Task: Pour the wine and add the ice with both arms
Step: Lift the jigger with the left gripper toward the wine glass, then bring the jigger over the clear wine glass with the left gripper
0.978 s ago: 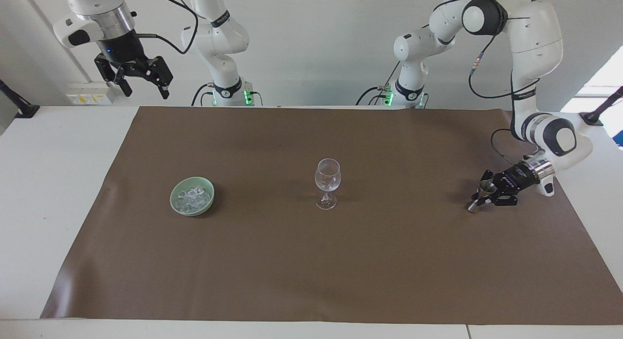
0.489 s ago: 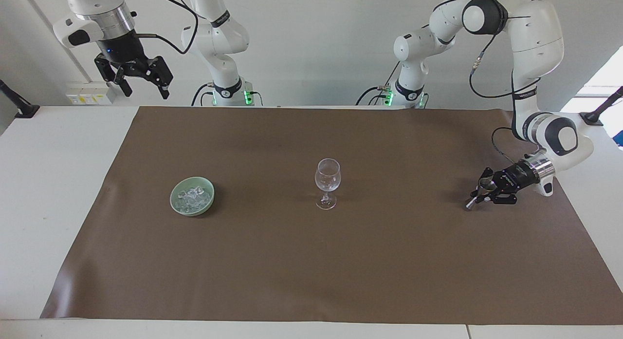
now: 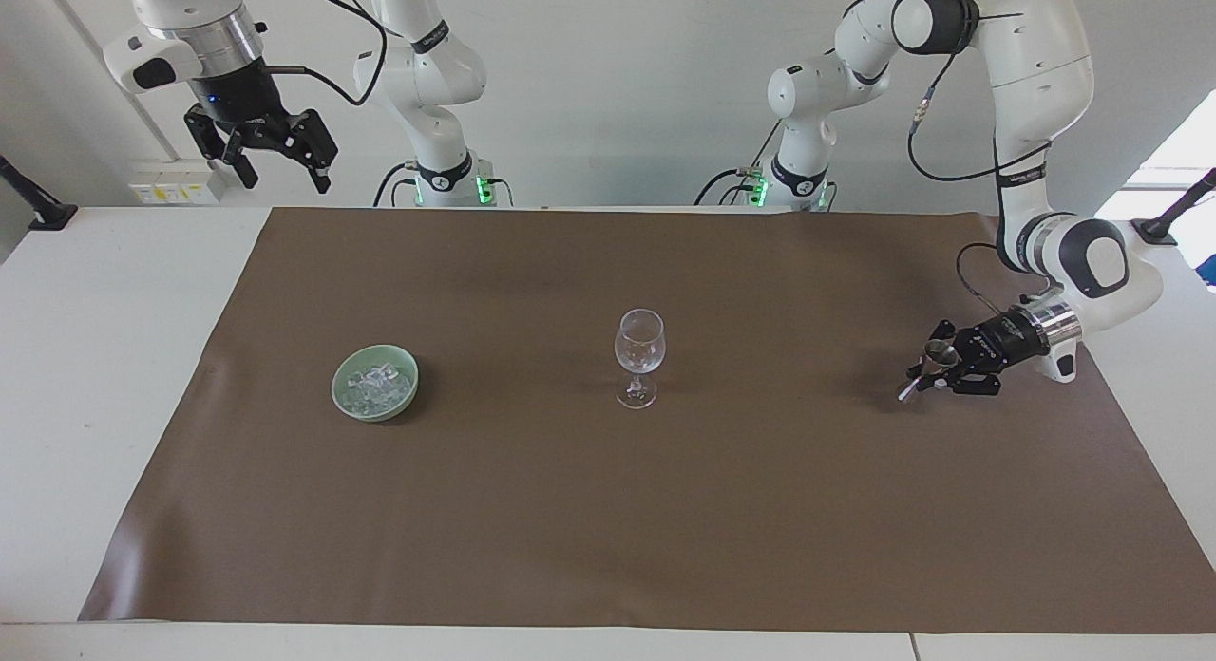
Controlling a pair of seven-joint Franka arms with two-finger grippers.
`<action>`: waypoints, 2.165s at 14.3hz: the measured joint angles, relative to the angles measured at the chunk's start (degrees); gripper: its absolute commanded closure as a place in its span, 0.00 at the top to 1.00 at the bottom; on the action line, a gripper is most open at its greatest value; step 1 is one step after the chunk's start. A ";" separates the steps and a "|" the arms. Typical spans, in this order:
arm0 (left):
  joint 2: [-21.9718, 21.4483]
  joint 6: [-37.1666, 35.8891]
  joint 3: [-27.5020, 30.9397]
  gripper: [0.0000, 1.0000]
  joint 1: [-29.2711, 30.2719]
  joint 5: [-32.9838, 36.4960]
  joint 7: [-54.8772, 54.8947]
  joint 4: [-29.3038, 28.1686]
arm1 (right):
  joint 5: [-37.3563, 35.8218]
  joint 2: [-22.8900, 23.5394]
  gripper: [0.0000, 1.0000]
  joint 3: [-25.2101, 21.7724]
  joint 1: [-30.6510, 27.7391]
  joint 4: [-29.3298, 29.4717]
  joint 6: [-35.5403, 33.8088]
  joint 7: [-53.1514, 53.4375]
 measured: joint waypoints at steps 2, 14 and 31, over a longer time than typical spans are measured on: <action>-1.11 0.93 -0.01 0.00 -2.02 -0.02 -2.69 0.04 | 0.00 0.00 1.00 0.00 0.00 0.00 0.00 0.00; -7.37 10.60 -0.06 0.00 -14.09 -2.17 -16.41 0.30 | 0.00 0.00 1.00 0.00 0.00 0.00 0.00 0.00; -16.64 34.43 -0.02 0.00 -37.77 -2.13 -26.27 -2.73 | 0.00 0.00 1.00 0.00 0.00 0.00 0.00 0.00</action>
